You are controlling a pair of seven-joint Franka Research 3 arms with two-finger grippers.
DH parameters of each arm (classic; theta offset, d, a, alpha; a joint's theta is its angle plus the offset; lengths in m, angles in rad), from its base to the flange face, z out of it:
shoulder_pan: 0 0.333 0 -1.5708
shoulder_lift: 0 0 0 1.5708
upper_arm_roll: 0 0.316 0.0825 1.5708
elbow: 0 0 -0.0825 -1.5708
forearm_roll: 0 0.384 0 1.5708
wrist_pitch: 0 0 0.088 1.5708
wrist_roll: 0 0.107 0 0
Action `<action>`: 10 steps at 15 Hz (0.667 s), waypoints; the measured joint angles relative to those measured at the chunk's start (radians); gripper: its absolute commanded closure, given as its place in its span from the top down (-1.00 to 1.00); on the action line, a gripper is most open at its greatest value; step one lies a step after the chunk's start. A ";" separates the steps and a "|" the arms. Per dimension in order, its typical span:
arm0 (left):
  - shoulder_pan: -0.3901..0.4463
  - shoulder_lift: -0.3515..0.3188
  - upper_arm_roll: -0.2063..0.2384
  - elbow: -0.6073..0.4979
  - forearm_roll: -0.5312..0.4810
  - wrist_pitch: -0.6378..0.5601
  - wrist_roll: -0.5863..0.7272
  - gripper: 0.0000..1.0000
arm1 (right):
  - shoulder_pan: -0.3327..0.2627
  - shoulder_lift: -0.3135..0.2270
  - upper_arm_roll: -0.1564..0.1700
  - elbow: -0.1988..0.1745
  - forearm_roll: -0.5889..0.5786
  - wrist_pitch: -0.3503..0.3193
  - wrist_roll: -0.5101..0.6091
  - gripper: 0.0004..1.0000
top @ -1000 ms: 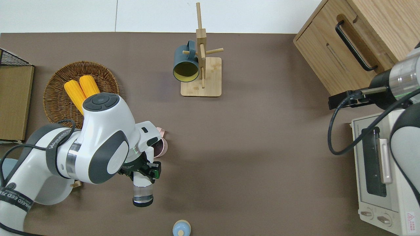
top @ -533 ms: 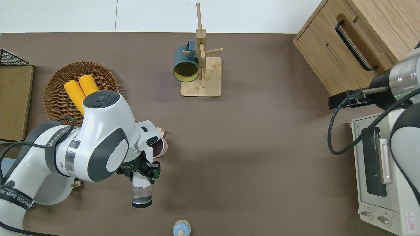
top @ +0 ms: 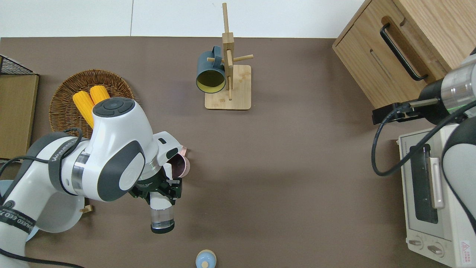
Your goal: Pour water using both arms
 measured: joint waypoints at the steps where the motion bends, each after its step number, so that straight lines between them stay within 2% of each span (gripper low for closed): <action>1: 0.000 0.003 0.000 0.012 0.001 -0.016 -0.005 -1.00 | 0.000 0.000 0.000 0.000 0.000 0.000 0.000 0.98; 10: 0.000 0.037 -0.002 0.042 0.004 -0.033 -0.025 -1.00 | 0.000 0.000 0.000 0.000 0.000 0.000 0.000 0.98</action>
